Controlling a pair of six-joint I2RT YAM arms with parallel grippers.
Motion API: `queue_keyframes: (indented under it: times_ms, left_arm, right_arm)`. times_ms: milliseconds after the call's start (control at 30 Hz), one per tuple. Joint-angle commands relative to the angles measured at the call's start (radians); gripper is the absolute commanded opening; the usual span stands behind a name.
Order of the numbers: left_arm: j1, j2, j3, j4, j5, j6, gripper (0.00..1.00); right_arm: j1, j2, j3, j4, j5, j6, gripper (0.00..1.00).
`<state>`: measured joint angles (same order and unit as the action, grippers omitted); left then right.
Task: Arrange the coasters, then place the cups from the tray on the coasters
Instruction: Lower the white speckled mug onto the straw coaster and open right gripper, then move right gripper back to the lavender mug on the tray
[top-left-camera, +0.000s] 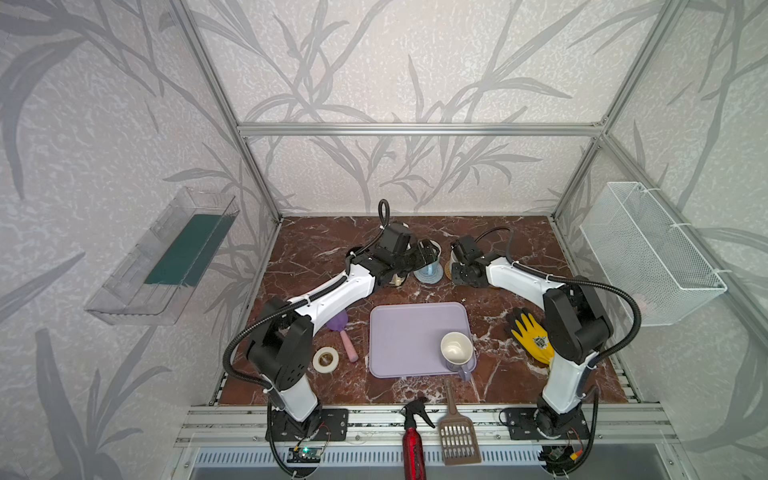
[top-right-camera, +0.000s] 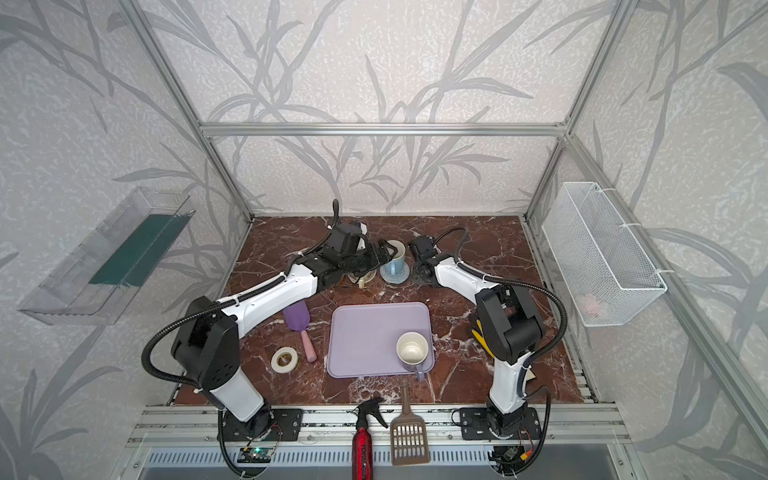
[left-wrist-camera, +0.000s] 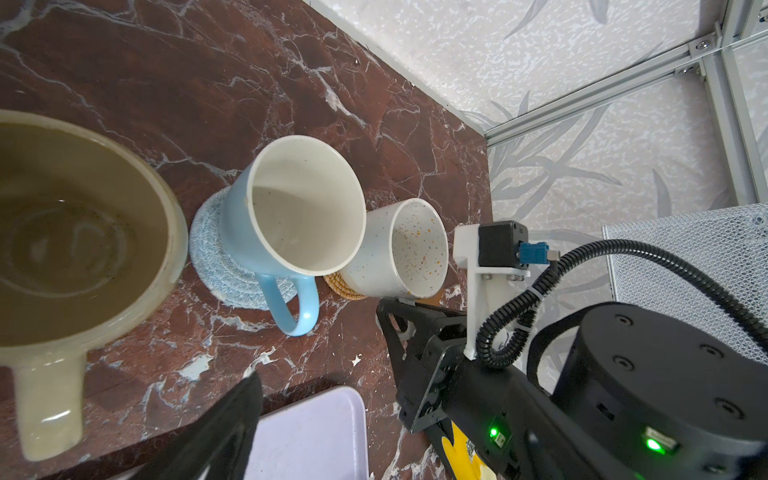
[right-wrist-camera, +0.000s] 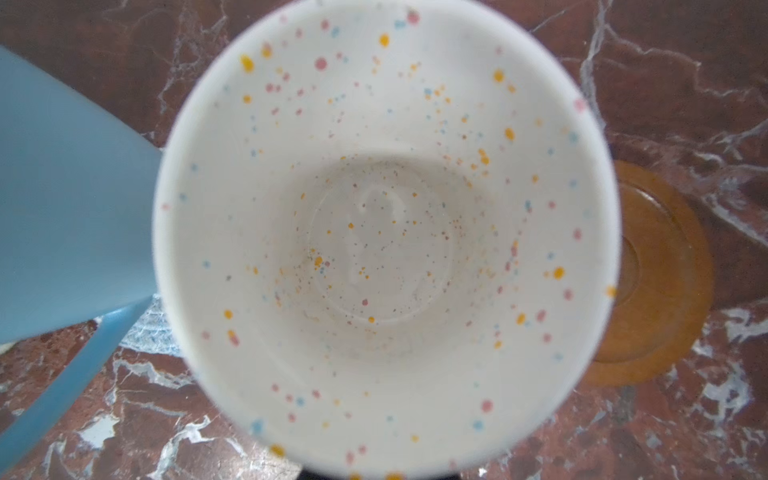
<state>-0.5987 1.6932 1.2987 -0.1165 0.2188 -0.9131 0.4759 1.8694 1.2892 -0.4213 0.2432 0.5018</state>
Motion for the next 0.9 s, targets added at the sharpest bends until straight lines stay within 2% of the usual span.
queue_keyframes:
  times_ms: [0, 100, 267, 400, 433, 500, 533, 700, 867]
  left_arm:
    - [0.005, -0.030, -0.016, 0.025, 0.003, -0.007, 0.94]
    - [0.008, -0.039, -0.022, 0.026, -0.001, -0.006, 0.94]
    - [0.011, -0.048, -0.029, 0.025, -0.001, -0.005, 0.94]
    - [0.014, -0.062, -0.038, 0.021, -0.002, -0.003, 0.95]
    - [0.015, -0.066, -0.041, 0.020, -0.002, -0.003, 0.96]
    - [0.017, -0.077, -0.046, 0.020, -0.001, -0.002, 0.99]
    - [0.016, -0.082, -0.048, 0.019, 0.001, -0.002, 0.99]
    - [0.018, -0.116, -0.052, -0.004, 0.011, 0.013, 0.99]
    - [0.018, -0.167, -0.043, -0.033, 0.087, 0.055, 0.99]
  right_arm:
    - [0.009, -0.007, -0.029, -0.015, -0.009, 0.014, 0.02]
    - [0.009, -0.007, -0.016, -0.031, -0.011, 0.010, 0.13]
    - [0.008, -0.003, 0.022, -0.060, -0.025, 0.002, 0.51]
    - [0.009, -0.012, 0.028, -0.069, -0.033, 0.001, 0.62]
    - [0.009, -0.020, 0.028, -0.071, -0.033, 0.001, 0.71]
    - [0.009, -0.045, 0.020, -0.070, -0.038, -0.004, 0.72]
    - [0.010, -0.066, 0.009, -0.066, -0.036, -0.007, 0.98]
    - [0.010, -0.212, -0.063, -0.017, -0.074, -0.042, 0.99]
    - [0.011, -0.378, -0.133, -0.005, -0.105, -0.138, 0.99]
